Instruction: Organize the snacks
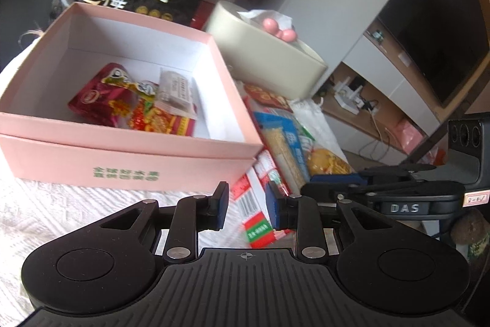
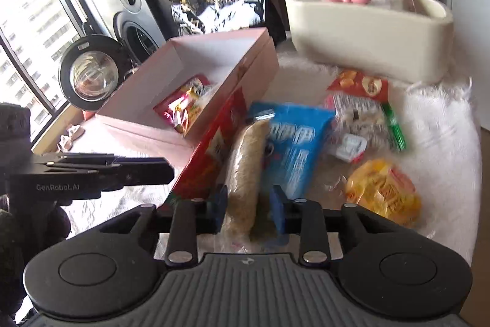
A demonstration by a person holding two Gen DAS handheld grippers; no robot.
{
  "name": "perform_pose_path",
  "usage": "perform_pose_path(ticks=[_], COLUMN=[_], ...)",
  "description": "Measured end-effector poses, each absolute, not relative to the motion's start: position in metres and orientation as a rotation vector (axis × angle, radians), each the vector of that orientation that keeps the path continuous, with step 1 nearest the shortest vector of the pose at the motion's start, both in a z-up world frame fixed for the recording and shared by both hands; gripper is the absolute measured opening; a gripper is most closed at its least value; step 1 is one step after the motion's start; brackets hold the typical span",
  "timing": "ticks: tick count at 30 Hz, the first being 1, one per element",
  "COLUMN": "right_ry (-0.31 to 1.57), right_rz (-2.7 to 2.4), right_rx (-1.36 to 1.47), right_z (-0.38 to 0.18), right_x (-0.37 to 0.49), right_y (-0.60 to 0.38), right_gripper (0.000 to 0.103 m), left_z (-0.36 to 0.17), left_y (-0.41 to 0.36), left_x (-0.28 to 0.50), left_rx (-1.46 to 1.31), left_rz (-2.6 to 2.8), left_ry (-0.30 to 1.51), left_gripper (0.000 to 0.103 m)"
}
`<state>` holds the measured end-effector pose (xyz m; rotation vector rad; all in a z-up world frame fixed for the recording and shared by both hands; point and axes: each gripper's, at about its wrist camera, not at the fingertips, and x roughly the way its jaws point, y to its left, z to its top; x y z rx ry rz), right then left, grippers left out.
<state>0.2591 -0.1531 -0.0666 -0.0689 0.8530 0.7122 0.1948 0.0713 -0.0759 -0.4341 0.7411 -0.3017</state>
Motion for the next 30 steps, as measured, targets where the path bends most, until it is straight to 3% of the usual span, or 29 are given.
perform_pose_path(ticks=[5, 9, 15, 17, 19, 20, 24, 27, 30], right_ry=[0.757, 0.713, 0.628, 0.609, 0.583, 0.578, 0.577, 0.580, 0.546], right_rz=[0.611, 0.597, 0.624, 0.612, 0.600, 0.591, 0.496, 0.473, 0.521], right_rx=[-0.157, -0.163, -0.232, -0.253, -0.295, -0.310, -0.315, -0.273, -0.226], right_z=[-0.065, -0.068, -0.080, -0.079, -0.077, -0.076, -0.075, -0.076, -0.073], right_x=[0.244, 0.239, 0.228, 0.223, 0.216, 0.213, 0.209, 0.206, 0.197], right_y=[-0.147, -0.141, -0.125, -0.121, -0.120, -0.122, -0.142, -0.156, -0.163], right_gripper=[0.030, 0.039, 0.039, 0.036, 0.020, 0.019, 0.018, 0.018, 0.020], left_z=[-0.069, -0.061, -0.056, -0.057, -0.057, -0.058, -0.065, -0.073, -0.075], left_y=[0.058, 0.046, 0.031, 0.029, 0.024, 0.021, 0.006, 0.001, 0.007], left_x=[0.191, 0.186, 0.183, 0.184, 0.185, 0.186, 0.190, 0.194, 0.196], left_rx=[-0.425, -0.381, -0.295, -0.292, -0.278, -0.266, -0.182, -0.126, -0.135], left_rz=[-0.331, -0.318, -0.243, -0.235, -0.237, -0.243, -0.209, -0.174, -0.162], left_ry=[0.728, 0.698, 0.693, 0.699, 0.704, 0.704, 0.707, 0.707, 0.713], left_gripper=[0.030, 0.030, 0.030, 0.030, 0.030, 0.030, 0.030, 0.039, 0.039])
